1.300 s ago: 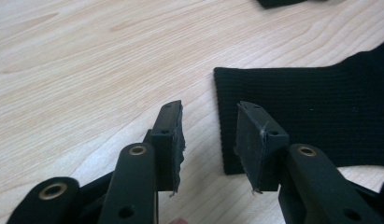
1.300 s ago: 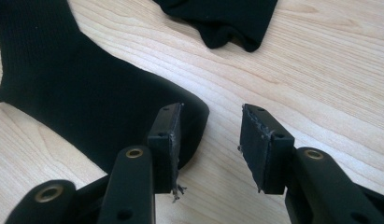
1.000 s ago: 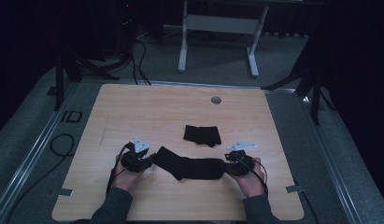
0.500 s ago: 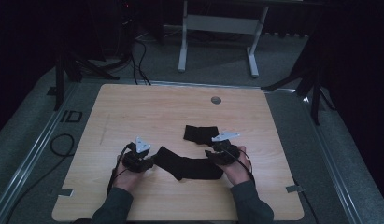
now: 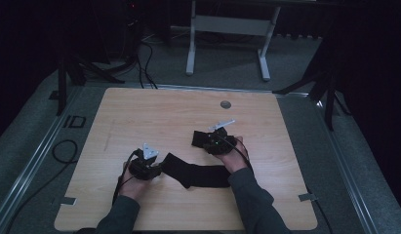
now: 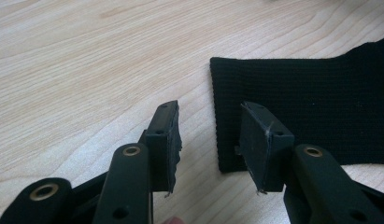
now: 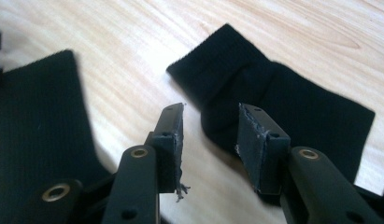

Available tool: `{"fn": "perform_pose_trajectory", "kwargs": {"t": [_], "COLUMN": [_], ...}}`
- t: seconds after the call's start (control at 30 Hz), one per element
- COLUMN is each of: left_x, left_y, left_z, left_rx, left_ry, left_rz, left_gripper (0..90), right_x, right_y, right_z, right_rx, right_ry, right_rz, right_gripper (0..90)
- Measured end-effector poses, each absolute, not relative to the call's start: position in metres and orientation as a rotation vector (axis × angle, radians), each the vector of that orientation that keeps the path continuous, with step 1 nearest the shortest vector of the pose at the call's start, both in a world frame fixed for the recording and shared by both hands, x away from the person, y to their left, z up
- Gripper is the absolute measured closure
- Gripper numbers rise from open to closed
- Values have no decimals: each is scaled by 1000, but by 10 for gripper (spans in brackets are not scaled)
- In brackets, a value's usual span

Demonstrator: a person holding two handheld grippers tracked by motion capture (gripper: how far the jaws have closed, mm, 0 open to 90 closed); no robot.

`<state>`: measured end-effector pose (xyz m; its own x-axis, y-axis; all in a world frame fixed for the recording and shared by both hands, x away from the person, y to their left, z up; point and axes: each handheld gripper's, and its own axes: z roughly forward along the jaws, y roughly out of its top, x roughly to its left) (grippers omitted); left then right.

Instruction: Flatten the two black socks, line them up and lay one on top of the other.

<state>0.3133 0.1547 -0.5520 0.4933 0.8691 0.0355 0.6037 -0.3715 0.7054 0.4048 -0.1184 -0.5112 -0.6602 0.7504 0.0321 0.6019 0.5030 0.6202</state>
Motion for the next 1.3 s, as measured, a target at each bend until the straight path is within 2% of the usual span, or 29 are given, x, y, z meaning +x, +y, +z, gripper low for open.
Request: {"fn": "perform_pose_trajectory", "kwargs": {"t": [0.43,0.6,0.67,0.8,1.3], "left_x": [313,313,313,313,314], "left_y": [154,154,153,153,153], "left_z": [-553,-553,-553,-553,-553], "left_rx": [2113,2117,2121,2120,2126], "left_ry": [1201,1201,1194,1195,1197], "left_rz": [550,547,549,546,540], "left_gripper": [567,564,564,564,561], "right_x": [441,446,449,451,437], "right_y": [-96,-93,-94,-98,-85], "right_z": [-535,-537,-536,-536,-532], "right_rx": [1315,1373,1410,1490,1363], "right_ry": [2575,2548,2538,2538,2671], "right_rz": [825,795,767,790,765], "right_gripper": [603,692,780,865,887]}}
